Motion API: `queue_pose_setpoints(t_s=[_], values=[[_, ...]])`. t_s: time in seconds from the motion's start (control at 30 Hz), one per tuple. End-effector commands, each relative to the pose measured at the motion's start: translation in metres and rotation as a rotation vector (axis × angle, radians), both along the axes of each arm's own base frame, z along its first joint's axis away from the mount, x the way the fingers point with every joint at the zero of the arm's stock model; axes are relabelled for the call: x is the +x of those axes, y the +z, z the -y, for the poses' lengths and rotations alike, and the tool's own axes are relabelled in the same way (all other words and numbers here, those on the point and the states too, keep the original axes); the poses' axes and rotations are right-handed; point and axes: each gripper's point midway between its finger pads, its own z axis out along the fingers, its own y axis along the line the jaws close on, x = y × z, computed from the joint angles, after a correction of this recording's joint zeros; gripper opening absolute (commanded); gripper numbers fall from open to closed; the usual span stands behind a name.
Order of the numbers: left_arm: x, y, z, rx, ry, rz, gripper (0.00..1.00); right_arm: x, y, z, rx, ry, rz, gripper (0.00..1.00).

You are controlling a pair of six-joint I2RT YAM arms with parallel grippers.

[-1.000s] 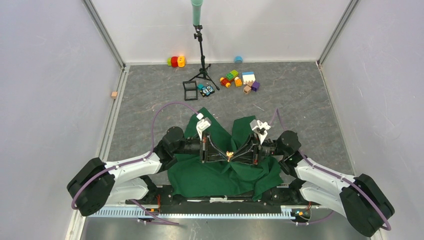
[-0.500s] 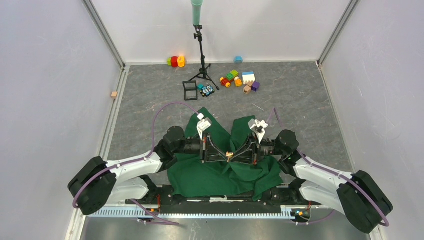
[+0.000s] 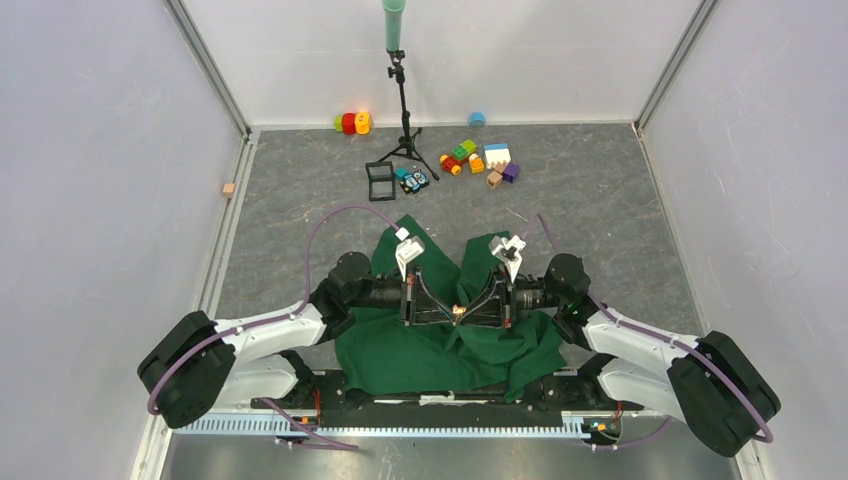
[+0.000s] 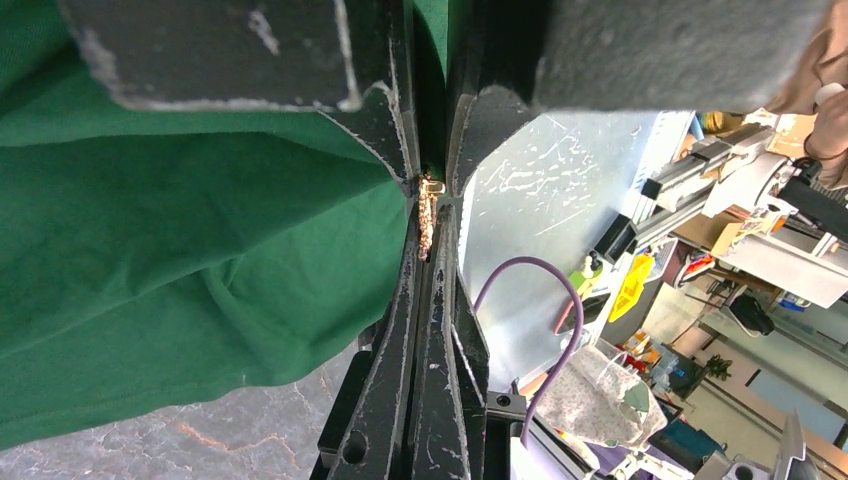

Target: Pin the brooch onto the clothing

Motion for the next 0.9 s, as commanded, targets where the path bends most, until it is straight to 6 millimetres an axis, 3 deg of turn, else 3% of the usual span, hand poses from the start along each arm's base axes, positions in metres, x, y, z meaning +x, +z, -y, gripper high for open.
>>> queue_pose_setpoints(t_s=[0.0, 0.4, 0.87], values=[[-0.01, 0.037, 0.009, -0.103, -0.062, 0.08, 0.02, 0.031, 0.016, -0.01, 0.019, -0.125, 0.036, 0.06], [-0.01, 0.039, 0.005, -0.105, -0.04, 0.094, 0.02, 0.05, -0.003, 0.003, -0.017, -0.241, -0.066, 0.04], [-0.006, 0.037, 0.004, -0.096, -0.008, 0.096, 0.02, 0.059, -0.012, 0.016, -0.011, -0.301, -0.125, 0.03]])
